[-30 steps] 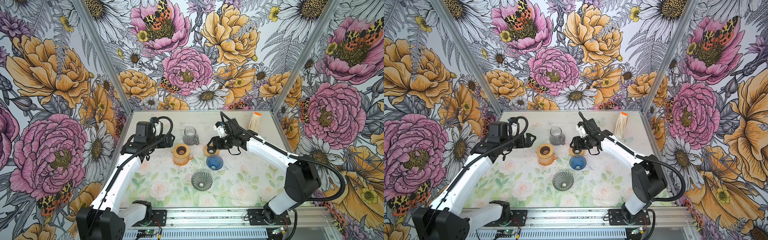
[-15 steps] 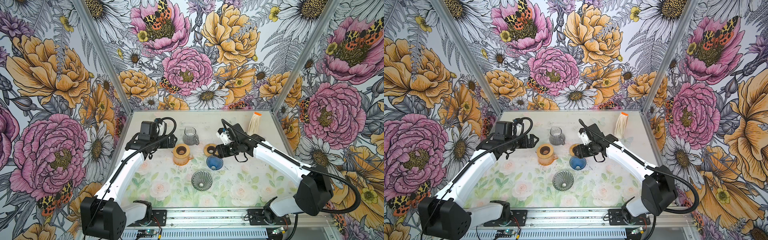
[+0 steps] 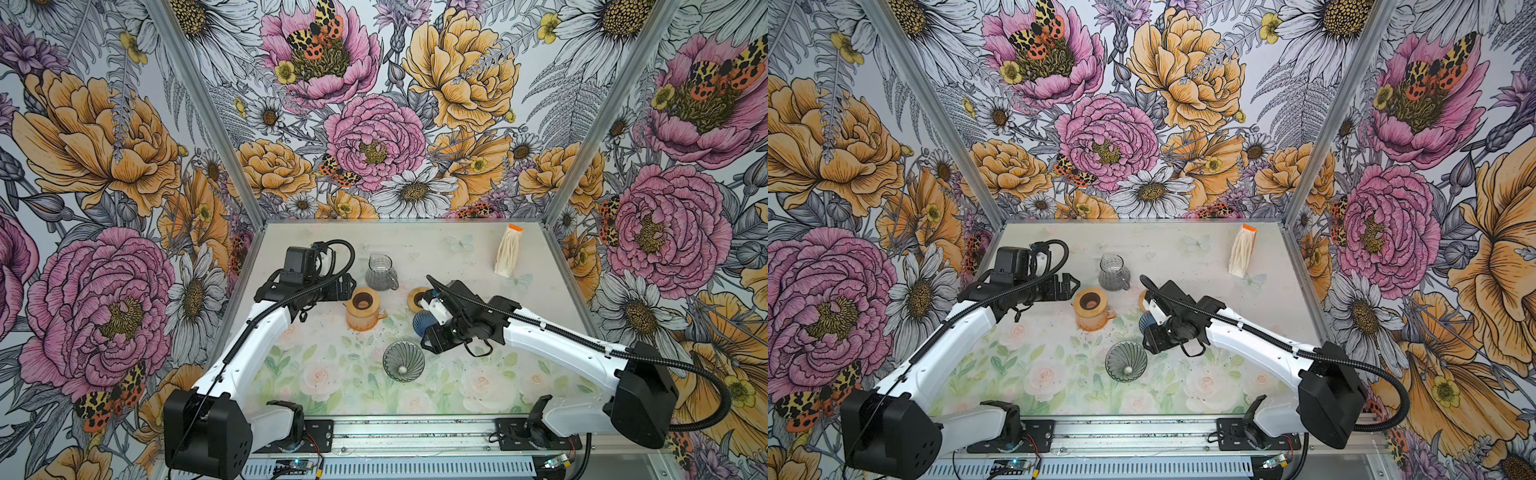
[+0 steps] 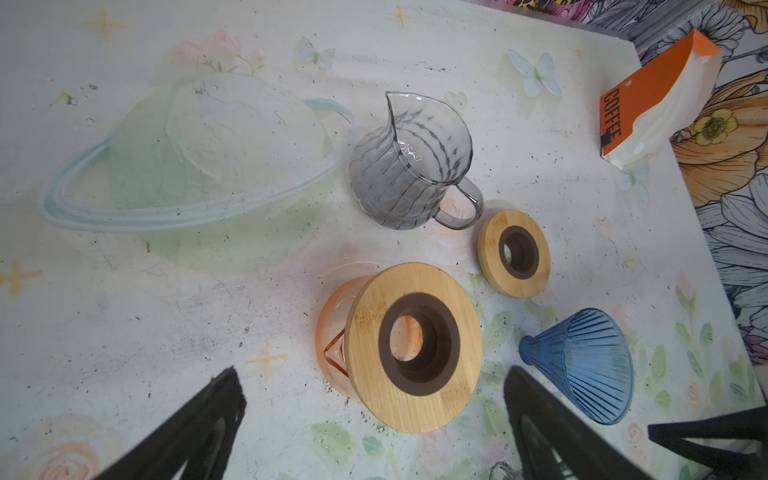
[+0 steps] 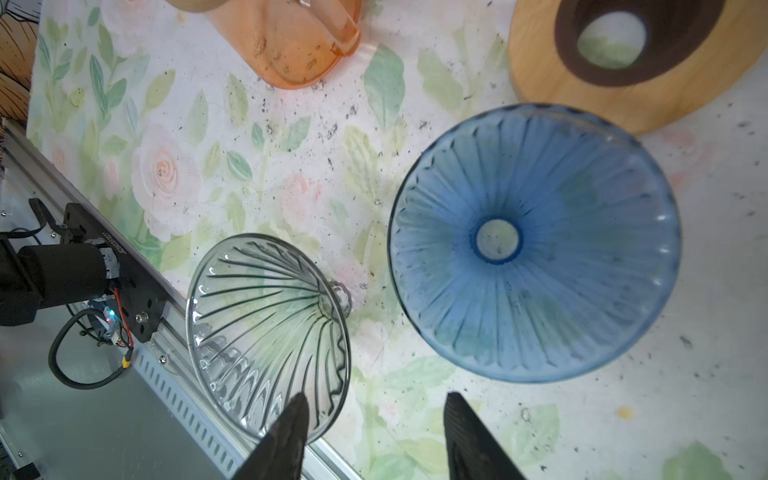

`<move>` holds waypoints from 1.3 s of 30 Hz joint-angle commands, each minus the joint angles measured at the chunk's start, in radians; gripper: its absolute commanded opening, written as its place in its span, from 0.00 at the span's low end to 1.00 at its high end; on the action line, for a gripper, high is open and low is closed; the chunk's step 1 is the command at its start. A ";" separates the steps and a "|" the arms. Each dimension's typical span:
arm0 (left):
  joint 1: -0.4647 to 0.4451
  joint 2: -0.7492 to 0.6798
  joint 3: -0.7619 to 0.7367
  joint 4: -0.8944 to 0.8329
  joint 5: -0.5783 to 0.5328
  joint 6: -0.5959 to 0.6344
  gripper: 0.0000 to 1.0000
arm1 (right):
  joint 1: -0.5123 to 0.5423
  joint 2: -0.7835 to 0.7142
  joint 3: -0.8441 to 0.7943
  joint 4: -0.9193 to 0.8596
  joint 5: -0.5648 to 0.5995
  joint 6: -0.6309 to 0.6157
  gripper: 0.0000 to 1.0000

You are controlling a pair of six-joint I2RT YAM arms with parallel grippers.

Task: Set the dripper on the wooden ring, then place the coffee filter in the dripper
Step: 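Move the right gripper down to the clear ribbed glass dripper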

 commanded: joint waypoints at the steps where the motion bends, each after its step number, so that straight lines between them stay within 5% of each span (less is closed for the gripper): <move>1: -0.006 -0.052 -0.028 0.034 0.016 -0.020 0.99 | 0.041 -0.021 -0.029 0.067 0.035 0.055 0.52; 16: -0.004 -0.177 -0.128 0.066 0.019 -0.034 0.99 | 0.073 0.019 -0.142 0.290 -0.017 0.195 0.47; 39: 0.001 -0.143 -0.117 0.074 0.047 -0.025 0.99 | 0.095 0.094 -0.124 0.336 0.049 0.221 0.24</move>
